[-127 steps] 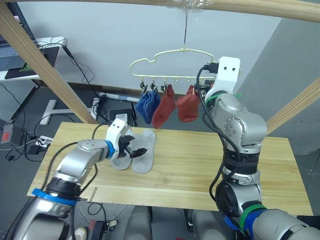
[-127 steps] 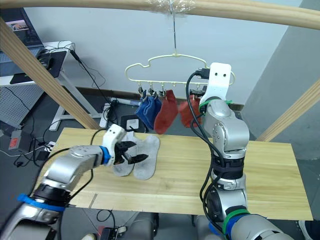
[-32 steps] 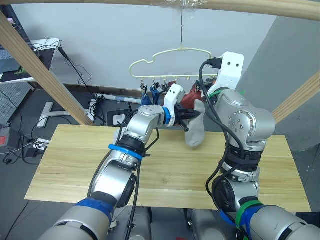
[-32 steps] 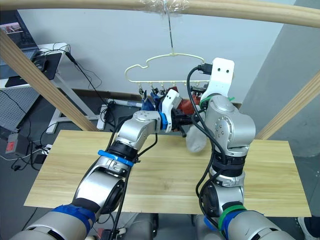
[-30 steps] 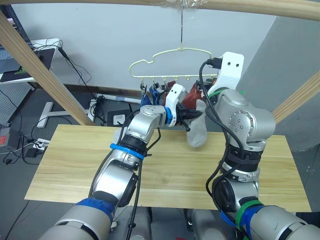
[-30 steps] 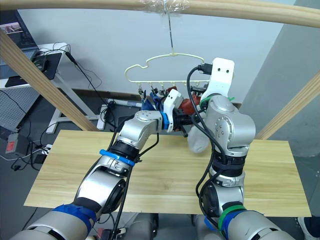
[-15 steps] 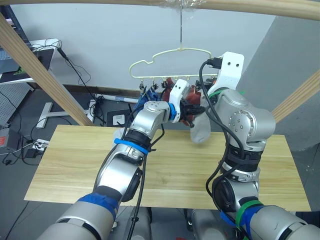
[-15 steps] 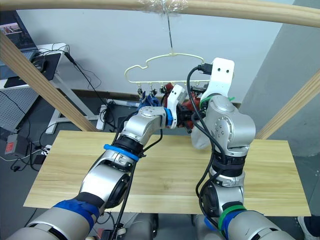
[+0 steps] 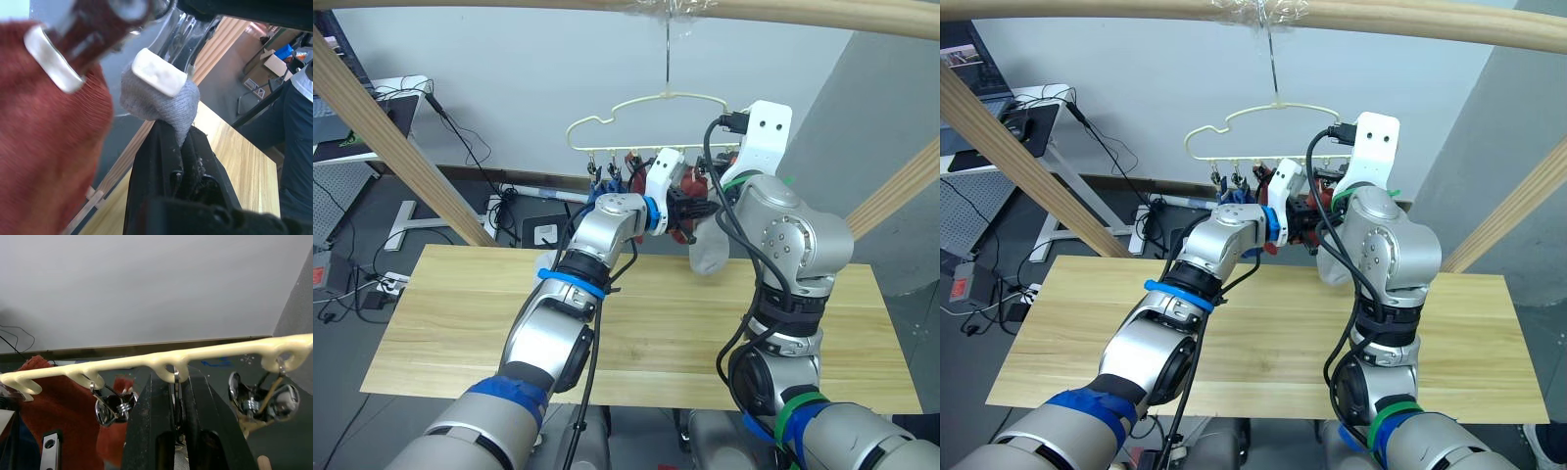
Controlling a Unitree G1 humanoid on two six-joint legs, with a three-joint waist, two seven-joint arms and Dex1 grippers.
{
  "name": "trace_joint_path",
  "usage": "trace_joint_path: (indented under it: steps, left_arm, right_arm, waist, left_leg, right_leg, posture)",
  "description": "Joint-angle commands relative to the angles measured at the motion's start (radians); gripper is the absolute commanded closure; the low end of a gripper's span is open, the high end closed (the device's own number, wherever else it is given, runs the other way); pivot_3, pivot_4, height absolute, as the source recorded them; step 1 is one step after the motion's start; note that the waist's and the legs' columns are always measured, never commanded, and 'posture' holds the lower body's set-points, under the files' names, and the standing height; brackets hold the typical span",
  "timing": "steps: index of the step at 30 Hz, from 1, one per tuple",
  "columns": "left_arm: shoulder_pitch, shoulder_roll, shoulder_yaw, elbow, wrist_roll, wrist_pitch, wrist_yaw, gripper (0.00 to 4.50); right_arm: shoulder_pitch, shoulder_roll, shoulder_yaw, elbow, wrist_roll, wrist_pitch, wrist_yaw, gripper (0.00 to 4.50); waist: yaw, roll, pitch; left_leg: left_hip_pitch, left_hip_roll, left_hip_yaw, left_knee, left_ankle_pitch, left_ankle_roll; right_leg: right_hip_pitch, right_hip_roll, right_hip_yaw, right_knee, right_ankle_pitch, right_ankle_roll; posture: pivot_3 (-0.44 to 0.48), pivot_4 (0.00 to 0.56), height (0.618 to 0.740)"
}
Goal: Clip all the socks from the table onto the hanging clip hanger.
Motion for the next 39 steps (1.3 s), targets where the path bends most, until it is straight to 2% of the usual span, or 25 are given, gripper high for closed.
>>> trace_joint_path:
  steps: [1,6,13,18,22,27,32,39]
  left_arm:
    - [-0.041,-0.013,0.022,-0.012,-0.008,-0.032,0.005,4.48]
    - [-0.044,-0.016,0.028,-0.007,-0.006,-0.034,0.007,4.48]
    - [-0.045,-0.017,0.030,-0.004,-0.004,-0.033,0.007,4.50]
    - [-0.040,-0.013,0.022,-0.017,-0.005,-0.014,-0.008,4.50]
    - [-0.010,0.004,-0.001,-0.078,-0.015,0.054,-0.062,3.44]
    - [0.039,0.028,-0.014,-0.168,-0.014,0.106,-0.068,1.84]
    - [0.122,0.067,-0.026,-0.336,-0.031,0.192,-0.072,0.30]
    - [0.237,0.131,-0.025,-0.585,-0.086,0.329,-0.073,0.30]
  right_arm:
    - [-0.018,0.026,0.005,-0.049,0.014,-0.007,0.000,4.50]
    - [-0.014,0.024,0.006,-0.050,0.017,-0.008,0.009,4.50]
    - [-0.012,0.024,0.010,-0.051,0.013,-0.002,0.008,2.01]
    - [-0.012,0.024,0.010,-0.053,0.013,0.001,0.008,2.01]
    - [-0.009,0.019,0.008,-0.068,0.015,0.019,0.012,1.97]
    - [0.004,0.012,0.005,-0.102,0.016,0.058,0.021,1.97]
    - [0.026,0.000,0.003,-0.159,0.022,0.135,0.050,1.97]
    - [0.060,-0.016,0.016,-0.250,0.033,0.264,0.106,1.97]
  waist:
    - [0.000,0.000,0.000]
    - [0.000,0.000,0.000]
    - [0.000,0.000,0.000]
    - [0.000,0.000,0.000]
    - [0.000,0.000,0.000]
    - [-0.001,0.000,0.000]
    - [-0.003,0.000,0.000]
    - [-0.004,0.000,0.000]
  left_leg:
    - [0.000,0.000,0.000,0.000,0.000,0.000]
    - [0.000,0.000,0.000,0.000,0.000,0.000]
    - [0.000,0.000,0.000,0.000,0.000,0.000]
    - [0.000,0.000,0.000,0.000,0.000,0.000]
    - [0.000,0.000,0.000,0.000,0.000,0.000]
    - [0.000,0.000,0.000,0.000,0.000,0.000]
    - [0.000,0.000,0.000,0.000,0.000,0.000]
    - [0.000,0.000,0.000,0.000,0.000,0.000]
  right_leg:
    - [0.000,0.000,0.000,0.000,0.000,0.000]
    - [0.000,0.000,0.000,0.000,0.000,0.000]
    - [0.000,0.000,0.000,0.000,0.000,0.000]
    - [0.000,0.000,0.000,0.000,0.000,0.000]
    - [0.000,0.000,0.000,0.000,0.000,0.000]
    - [0.000,0.000,0.000,0.000,0.000,0.000]
    - [0.000,0.000,0.000,0.001,0.000,0.000]
    - [0.000,0.000,0.000,0.001,0.000,0.000]
  posture:
    - [-0.041,0.265,0.740]
    - [-0.040,0.265,0.740]
    - [-0.040,0.266,0.740]
    - [-0.040,0.266,0.740]
    - [-0.044,0.265,0.740]
    - [-0.050,0.264,0.740]
    - [-0.059,0.267,0.740]
    - [-0.064,0.270,0.740]
